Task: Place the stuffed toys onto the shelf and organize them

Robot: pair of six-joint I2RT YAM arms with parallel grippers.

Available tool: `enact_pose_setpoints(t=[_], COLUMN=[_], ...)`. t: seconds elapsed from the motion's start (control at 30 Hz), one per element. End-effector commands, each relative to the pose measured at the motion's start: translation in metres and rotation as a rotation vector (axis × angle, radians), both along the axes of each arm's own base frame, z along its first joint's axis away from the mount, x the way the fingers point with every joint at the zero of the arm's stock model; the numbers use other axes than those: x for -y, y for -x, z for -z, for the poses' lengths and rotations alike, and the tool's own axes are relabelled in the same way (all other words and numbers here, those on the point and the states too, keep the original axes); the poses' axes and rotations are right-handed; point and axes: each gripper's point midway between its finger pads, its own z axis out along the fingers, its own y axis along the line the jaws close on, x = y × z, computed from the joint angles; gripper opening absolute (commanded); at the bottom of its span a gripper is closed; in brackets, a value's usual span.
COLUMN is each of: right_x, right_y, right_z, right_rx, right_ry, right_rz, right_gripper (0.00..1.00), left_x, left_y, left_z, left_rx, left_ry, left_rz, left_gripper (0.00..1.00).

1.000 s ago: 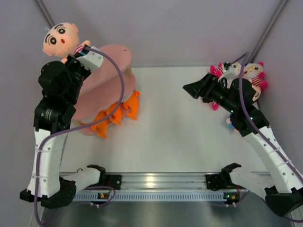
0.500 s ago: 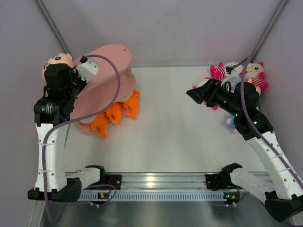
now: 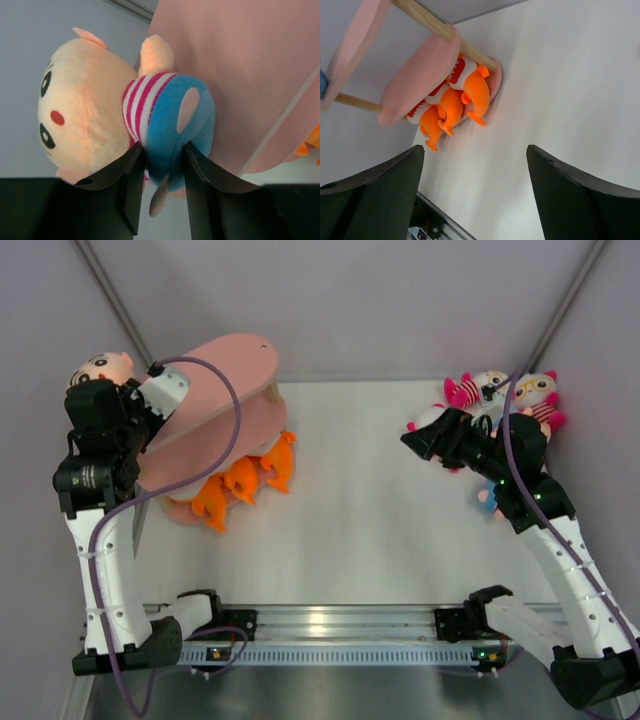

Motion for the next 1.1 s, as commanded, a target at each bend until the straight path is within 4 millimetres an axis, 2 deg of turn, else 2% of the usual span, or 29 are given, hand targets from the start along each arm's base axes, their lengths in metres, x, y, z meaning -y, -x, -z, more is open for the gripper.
enact_pose_setpoints(t=[0.0,0.03,0.07,0.13,0.17,0.2,0.23,0.27,0.3,0.33,0.37,0.4,0.5,0.6,0.7,0.77,0.8,0.87,0.9,1.03,1.07], right_x=[0.018,0.026,0.038,0.064,0.075,0.101,0.116,0.148,0.166,0.178,0.194,0.219,0.256,0.286,0.305,0.32,0.321,0.332,0.334,0.334,0.331], right_y=[-0.011,-0.013,-0.017,-0.024,-0.026,-0.029,-0.028,-0.031,-0.028,-0.027,-0.025,-0.02,-0.005,0.01,0.02,0.019,0.018,0.015,0.014,0.007,0.002], right_z=[0.007,0.015,0.024,0.045,0.053,0.063,0.082,0.088,0.107,0.115,0.122,0.137,0.16,0.172,0.179,0.178,0.189,0.193,0.206,0.232,0.245], right_rx=[-0.012,-0.03,-0.053,-0.091,-0.11,-0.142,-0.195,-0.21,-0.246,-0.267,-0.286,-0.33,-0.412,-0.431,-0.436,-0.4,-0.427,-0.423,-0.456,-0.529,-0.562], right_ry=[0.03,0.044,0.067,0.114,0.121,0.121,0.117,0.089,0.091,0.077,0.063,0.057,0.04,0.063,0.078,0.082,0.075,0.048,0.048,0.065,0.061], right_rz=[0.078,0.114,0.165,0.294,0.34,0.451,0.511,0.63,0.704,0.75,0.826,0.923,1.085,1.232,1.315,1.35,1.346,1.369,1.367,1.33,1.294], right_gripper=[0.85,0.91,0.94,1.0,0.99,0.99,0.99,0.99,0.99,0.99,0.99,0.99,0.99,0.99,0.99,1.0,0.99,0.99,1.0,1.0,0.99], left_x=[0.008,0.007,0.013,0.016,0.02,0.027,0.029,0.034,0.04,0.043,0.046,0.05,0.056,0.069,0.082,0.089,0.091,0.095,0.096,0.111,0.113], left_y=[0.01,0.012,0.012,0.013,0.014,0.013,0.007,0.008,0.004,-0.002,-0.005,-0.009,-0.022,-0.032,-0.041,-0.043,-0.043,-0.048,-0.05,-0.048,-0.049], left_z=[0.008,0.006,0.005,0.001,-0.007,-0.012,-0.015,-0.035,-0.042,-0.048,-0.064,-0.07,-0.082,-0.086,-0.081,-0.078,-0.076,-0.068,-0.064,-0.054,-0.052], left_rx=[-0.034,-0.025,-0.02,-0.007,0.019,0.036,0.04,0.103,0.123,0.137,0.194,0.215,0.271,0.264,0.228,0.211,0.203,0.179,0.166,0.136,0.128], left_ry=[0.027,0.025,0.037,0.046,0.064,0.09,0.118,0.178,0.216,0.248,0.295,0.316,0.395,0.472,0.519,0.527,0.528,0.527,0.525,0.513,0.514], left_rz=[0.036,0.036,0.062,0.079,0.087,0.114,0.12,0.114,0.128,0.134,0.133,0.152,0.165,0.214,0.275,0.307,0.316,0.331,0.334,0.382,0.387], left_gripper=[0.43,0.5,0.63,0.72,0.77,0.98,0.98,0.98,0.98,0.98,0.98,0.98,0.98,0.98,0.98,0.98,0.98,0.98,0.98,0.98,0.98])
